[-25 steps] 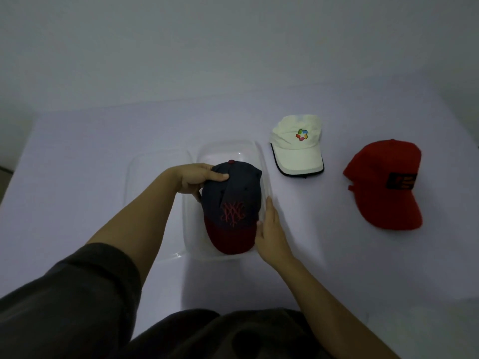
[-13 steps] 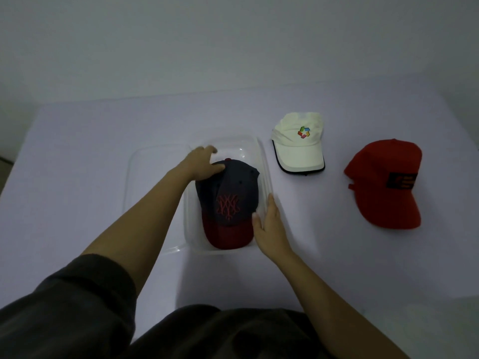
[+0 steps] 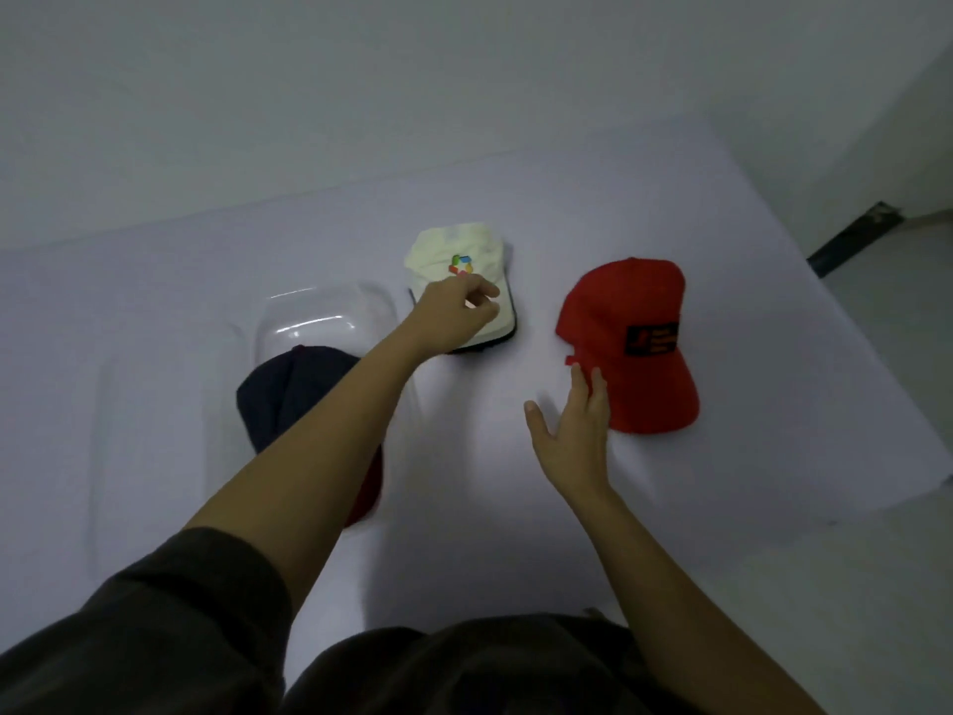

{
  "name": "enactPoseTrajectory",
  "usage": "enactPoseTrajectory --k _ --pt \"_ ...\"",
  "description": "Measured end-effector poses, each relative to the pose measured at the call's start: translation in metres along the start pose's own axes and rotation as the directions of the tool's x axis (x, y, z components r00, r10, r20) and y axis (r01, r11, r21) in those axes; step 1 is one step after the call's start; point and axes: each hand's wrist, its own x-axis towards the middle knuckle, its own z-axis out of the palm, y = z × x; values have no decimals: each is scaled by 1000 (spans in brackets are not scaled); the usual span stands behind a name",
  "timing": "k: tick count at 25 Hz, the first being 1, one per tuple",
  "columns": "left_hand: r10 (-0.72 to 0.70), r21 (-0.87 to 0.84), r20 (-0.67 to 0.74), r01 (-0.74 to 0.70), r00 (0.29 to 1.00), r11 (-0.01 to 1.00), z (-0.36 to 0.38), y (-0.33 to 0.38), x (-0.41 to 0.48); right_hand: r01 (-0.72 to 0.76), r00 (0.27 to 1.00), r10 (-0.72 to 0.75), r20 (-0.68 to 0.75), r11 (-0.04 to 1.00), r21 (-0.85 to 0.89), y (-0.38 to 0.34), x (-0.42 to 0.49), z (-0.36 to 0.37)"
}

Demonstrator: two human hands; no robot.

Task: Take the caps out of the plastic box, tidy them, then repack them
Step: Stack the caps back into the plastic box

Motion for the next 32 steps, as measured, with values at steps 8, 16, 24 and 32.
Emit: enactPoseTrajectory --k 8,16,24,32 --pt "-248 -394 304 358 920 846 96 47 70 -228 974 228 -18 974 8 93 48 -66" --pt "-211 -490 481 461 851 739 122 49 89 -181 983 181 8 983 14 117 51 -68" --pt "-98 -551 459 369 883 748 79 52 72 -84 990 87 -113 996 31 77 27 -58" --pt "-28 -491 268 162 963 856 -76 35 -1 155 987 -147 -59 974 166 -20 -2 -15"
